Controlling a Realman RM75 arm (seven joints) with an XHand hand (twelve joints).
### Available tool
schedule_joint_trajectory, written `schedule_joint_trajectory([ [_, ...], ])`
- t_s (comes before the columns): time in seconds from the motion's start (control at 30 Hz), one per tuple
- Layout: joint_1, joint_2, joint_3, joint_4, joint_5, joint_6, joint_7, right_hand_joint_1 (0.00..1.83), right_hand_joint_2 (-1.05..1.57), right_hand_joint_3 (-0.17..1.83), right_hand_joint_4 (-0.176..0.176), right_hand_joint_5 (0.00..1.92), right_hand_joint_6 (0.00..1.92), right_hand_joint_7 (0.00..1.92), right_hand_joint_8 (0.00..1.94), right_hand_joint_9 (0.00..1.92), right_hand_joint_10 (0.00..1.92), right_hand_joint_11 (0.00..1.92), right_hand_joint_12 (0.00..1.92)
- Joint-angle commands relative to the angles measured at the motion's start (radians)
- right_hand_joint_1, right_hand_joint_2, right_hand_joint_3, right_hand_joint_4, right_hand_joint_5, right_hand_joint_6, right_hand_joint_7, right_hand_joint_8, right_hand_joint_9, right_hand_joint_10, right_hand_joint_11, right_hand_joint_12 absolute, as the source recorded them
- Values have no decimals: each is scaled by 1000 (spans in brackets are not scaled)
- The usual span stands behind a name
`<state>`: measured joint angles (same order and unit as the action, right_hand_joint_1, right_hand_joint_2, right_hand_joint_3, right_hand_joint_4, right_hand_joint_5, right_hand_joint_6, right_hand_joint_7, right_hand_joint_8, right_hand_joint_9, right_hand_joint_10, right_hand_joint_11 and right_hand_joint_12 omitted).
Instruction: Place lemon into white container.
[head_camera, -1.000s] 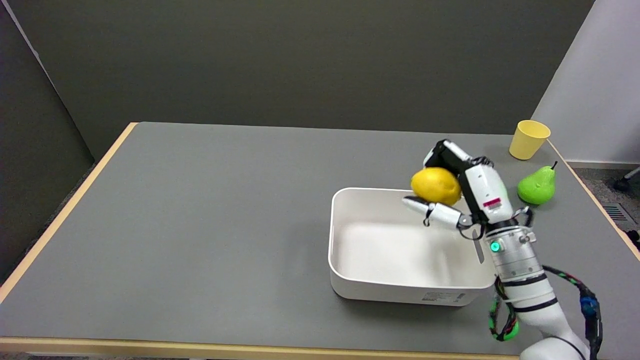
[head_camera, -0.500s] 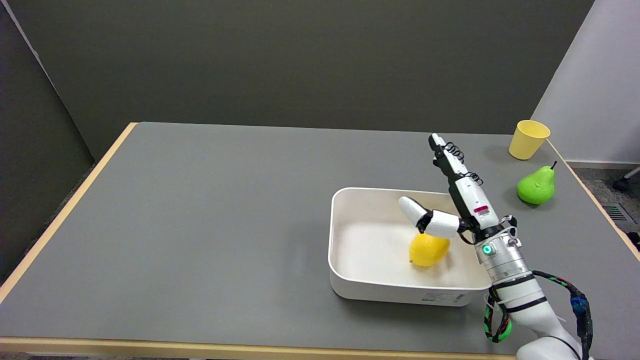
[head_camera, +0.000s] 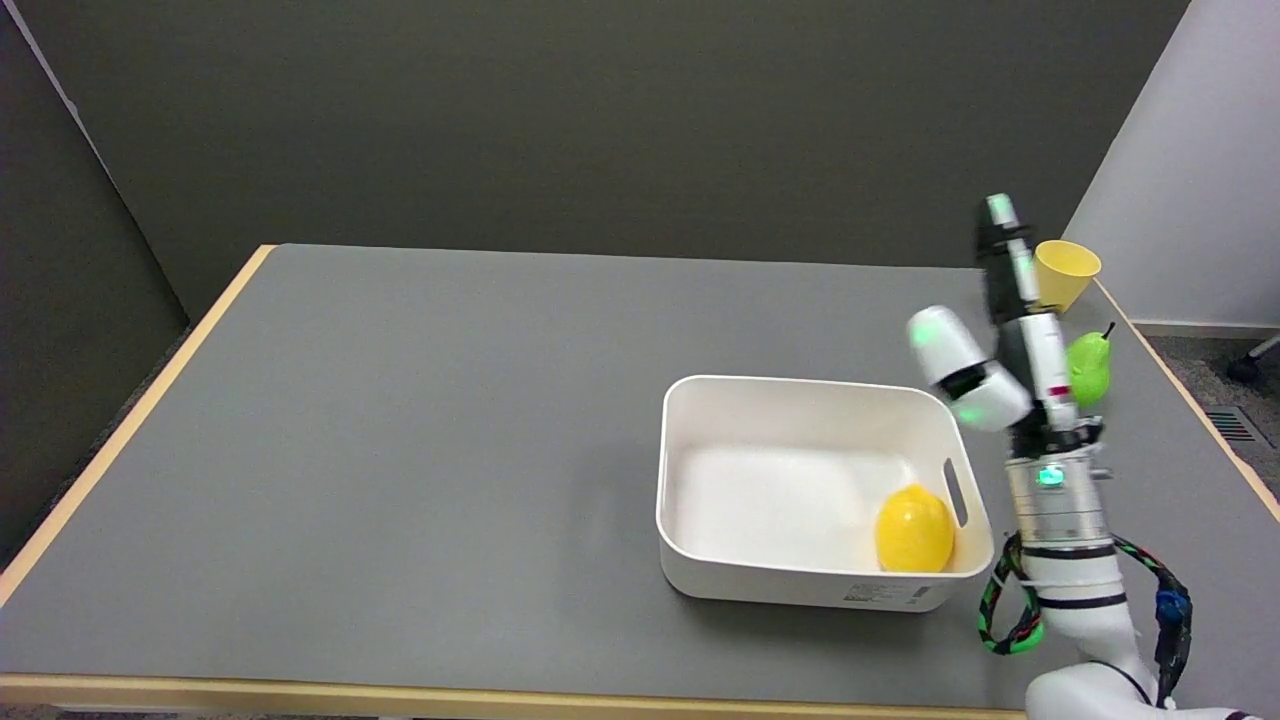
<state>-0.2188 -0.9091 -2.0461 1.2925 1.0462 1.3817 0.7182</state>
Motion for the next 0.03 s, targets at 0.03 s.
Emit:
schedule_joint_trajectory([
  [0.03,58,-29,84,-281,363,427,761,272,707,744,-1,-1,-1,-1,-1,-1,-1,-1,203],
])
